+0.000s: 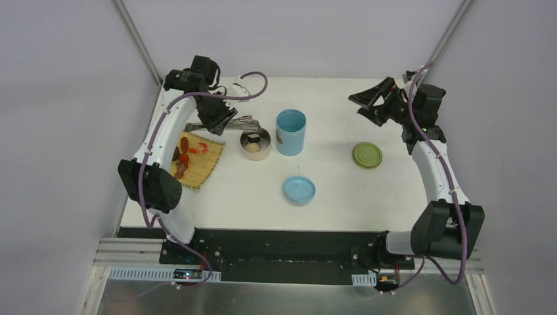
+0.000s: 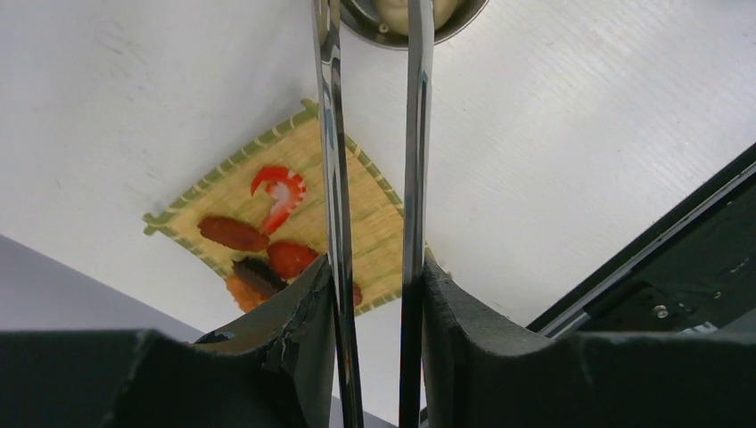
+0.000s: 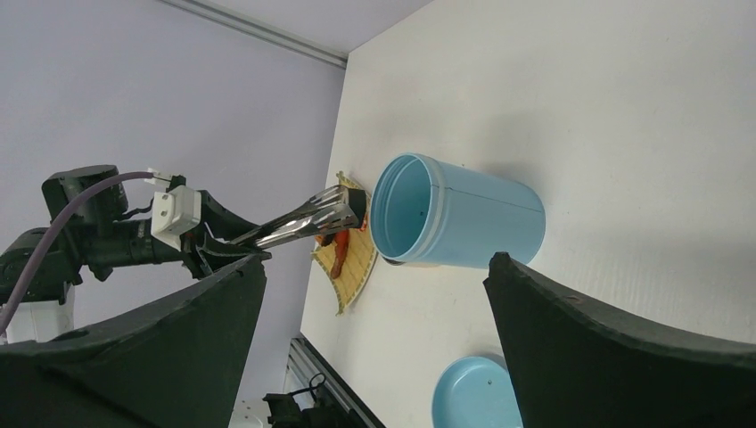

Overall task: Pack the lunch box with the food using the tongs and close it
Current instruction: Pick up the fake food from the plate, then place the fake food in the packing box.

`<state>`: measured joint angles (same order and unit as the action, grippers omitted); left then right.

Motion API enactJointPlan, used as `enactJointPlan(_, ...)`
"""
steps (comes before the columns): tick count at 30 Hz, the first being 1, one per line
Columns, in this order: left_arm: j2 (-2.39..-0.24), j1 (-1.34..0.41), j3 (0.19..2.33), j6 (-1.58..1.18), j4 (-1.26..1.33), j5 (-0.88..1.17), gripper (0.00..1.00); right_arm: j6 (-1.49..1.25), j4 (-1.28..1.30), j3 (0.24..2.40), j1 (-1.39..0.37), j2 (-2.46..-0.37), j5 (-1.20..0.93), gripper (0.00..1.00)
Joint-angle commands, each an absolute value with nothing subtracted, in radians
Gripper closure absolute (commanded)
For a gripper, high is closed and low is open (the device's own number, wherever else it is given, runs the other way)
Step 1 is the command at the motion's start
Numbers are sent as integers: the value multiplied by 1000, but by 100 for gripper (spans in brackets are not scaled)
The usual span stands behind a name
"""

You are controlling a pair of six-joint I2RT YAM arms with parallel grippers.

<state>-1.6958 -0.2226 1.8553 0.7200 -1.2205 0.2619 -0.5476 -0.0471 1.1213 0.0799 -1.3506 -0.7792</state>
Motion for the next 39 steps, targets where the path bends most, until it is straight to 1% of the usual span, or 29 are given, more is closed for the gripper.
enactJointPlan(1,-1738,-259,1941,827,-1279,294,69,-512,-61,1131,96,-1301,-810,1)
enactJointPlan(11,-1810,-307,1921,812,-1276,254,67,-495,-43,1134,110,-1294,-810,1)
enactJointPlan(14,-1821,-312,1921,814,-1273,240,63,-497,-43,1139,110,-1297,-809,1)
enactJointPlan(16,-1825,-319,1919,818,-1274,232,59,-499,-43,1140,110,-1302,-810,1)
enactJointPlan(23,-1818,-322,1894,791,-1268,218,52,-498,-44,1134,111,-1301,-802,1)
enactJointPlan(25,-1810,-322,1887,777,-1263,222,51,-499,-44,1132,111,-1301,-804,1)
enactJointPlan(28,-1790,-317,1888,742,-1258,233,51,-499,-46,1134,112,-1303,-804,1)
enactJointPlan(33,-1724,-259,1887,650,-1264,284,53,-497,-49,1134,112,-1307,-807,1)
enactJointPlan(39,-1604,-100,1816,536,-1267,313,53,-491,-59,1114,110,-1314,-811,1)
